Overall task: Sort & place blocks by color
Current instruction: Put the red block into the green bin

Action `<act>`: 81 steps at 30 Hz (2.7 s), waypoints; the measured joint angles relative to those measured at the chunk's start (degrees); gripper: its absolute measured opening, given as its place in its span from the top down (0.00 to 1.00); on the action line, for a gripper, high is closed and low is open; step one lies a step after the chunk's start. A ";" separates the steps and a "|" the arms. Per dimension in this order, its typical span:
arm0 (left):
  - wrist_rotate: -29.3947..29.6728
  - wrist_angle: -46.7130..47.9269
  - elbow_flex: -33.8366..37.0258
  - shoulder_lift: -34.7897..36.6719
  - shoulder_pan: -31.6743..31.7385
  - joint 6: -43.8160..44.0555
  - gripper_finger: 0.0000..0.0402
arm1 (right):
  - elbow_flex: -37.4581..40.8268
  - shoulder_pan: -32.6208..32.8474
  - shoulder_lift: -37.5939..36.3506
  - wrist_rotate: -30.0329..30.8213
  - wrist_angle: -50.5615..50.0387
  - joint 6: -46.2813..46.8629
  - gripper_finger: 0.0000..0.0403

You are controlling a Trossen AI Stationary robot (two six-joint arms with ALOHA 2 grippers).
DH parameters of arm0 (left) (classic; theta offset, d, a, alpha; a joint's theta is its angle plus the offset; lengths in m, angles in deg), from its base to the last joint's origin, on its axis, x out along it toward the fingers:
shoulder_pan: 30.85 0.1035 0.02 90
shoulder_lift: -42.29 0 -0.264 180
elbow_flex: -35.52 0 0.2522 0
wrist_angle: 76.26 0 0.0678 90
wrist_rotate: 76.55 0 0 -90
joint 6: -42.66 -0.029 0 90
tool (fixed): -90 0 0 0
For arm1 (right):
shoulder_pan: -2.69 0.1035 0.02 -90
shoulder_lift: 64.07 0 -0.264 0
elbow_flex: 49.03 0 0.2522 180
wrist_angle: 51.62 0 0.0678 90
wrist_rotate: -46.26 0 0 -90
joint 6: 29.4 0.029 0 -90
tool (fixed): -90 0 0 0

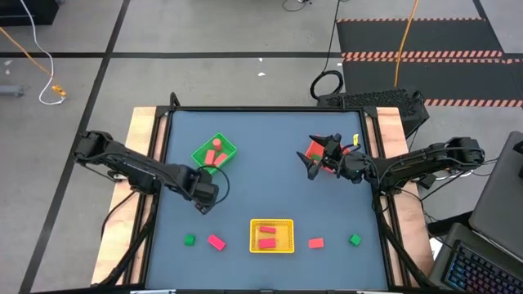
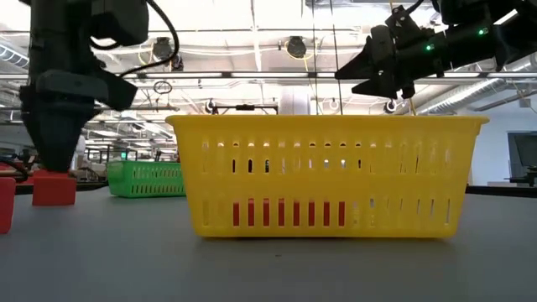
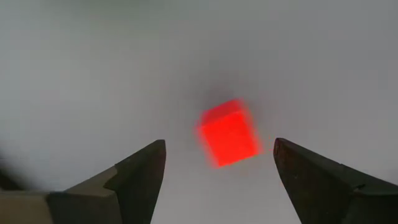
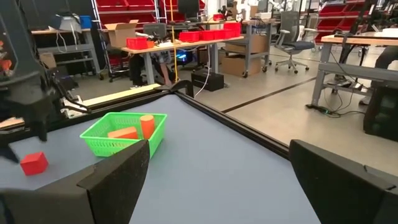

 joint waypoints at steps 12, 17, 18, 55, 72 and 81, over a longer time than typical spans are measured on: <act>-3.20 -8.38 6.02 0.00 0.27 2.03 0.31 | 0.00 0.00 0.00 0.17 0.28 -0.31 0.06; -2.18 -11.27 6.35 0.00 0.27 1.66 0.31 | 0.00 0.00 0.00 0.17 0.37 -0.31 0.06; -1.92 -11.38 6.35 0.00 0.27 1.64 0.32 | 0.00 0.00 0.00 0.17 0.46 -0.31 0.06; 1.89 -26.15 -12.97 0.02 -1.57 -26.17 0.68 | 0.00 -0.07 0.00 0.42 1.31 -0.51 0.06; 2.89 -61.79 -13.08 -13.07 -4.77 -47.64 0.68 | 0.02 -0.07 -0.26 0.51 1.52 -6.26 0.06; 2.89 -73.83 -13.10 -22.90 -5.33 -51.89 0.68 | 0.02 -0.02 -0.63 0.65 9.11 -3.94 0.06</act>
